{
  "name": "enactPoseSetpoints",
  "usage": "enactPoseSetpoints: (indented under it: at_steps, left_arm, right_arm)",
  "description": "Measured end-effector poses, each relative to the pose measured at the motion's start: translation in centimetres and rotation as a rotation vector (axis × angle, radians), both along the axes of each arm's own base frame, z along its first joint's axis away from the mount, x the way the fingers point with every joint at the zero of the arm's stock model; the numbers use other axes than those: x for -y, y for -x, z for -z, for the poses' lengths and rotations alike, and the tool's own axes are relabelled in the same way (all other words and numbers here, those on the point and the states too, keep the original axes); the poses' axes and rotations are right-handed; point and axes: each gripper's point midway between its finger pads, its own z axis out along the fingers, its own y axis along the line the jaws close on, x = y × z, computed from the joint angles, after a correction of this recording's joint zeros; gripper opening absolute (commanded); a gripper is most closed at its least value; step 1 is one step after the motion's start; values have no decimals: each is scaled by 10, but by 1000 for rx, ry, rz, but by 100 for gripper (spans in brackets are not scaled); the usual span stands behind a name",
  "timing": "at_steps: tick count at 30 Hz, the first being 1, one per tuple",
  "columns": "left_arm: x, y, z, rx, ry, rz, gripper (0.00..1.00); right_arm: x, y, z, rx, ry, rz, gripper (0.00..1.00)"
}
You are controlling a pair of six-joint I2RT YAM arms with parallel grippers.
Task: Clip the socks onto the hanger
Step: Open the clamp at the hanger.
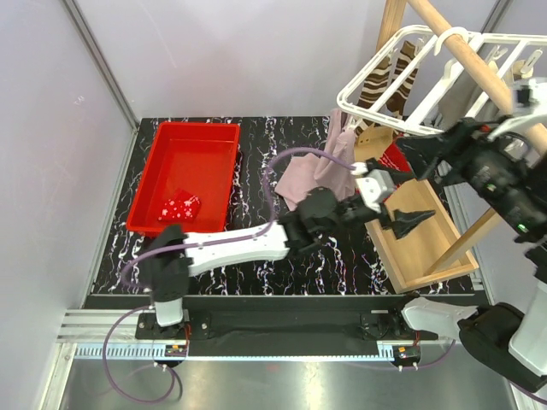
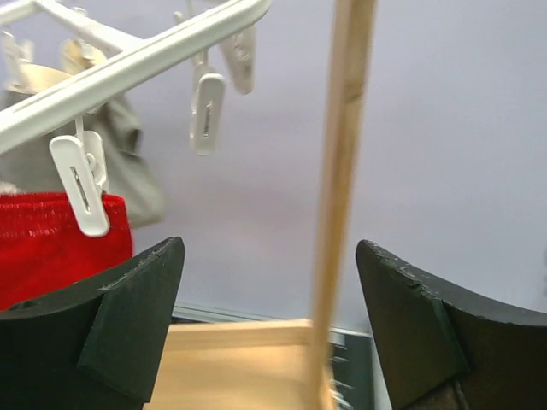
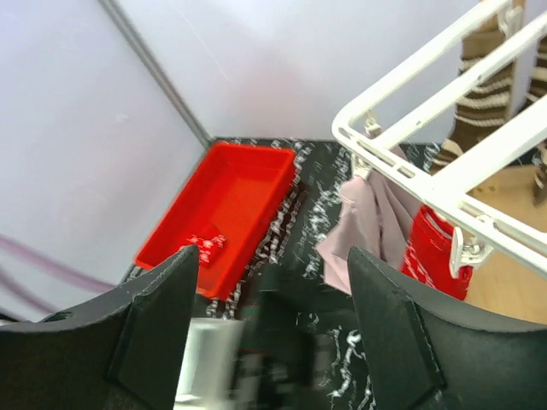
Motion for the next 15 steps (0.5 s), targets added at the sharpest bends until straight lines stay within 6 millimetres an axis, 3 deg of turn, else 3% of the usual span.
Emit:
enactPoseSetpoints:
  at_steps: [3, 7, 15]
  left_arm:
    - [29, -19, 10, 67, 5, -85, 86]
    - [61, -44, 17, 143, 32, -180, 85]
    - [91, -68, 13, 194, 122, -271, 77]
  right_arm:
    - [6, 18, -15, 47, -33, -20, 77]
    - [12, 31, -20, 72, -50, -29, 77]
    - [12, 35, -16, 65, -44, -41, 77]
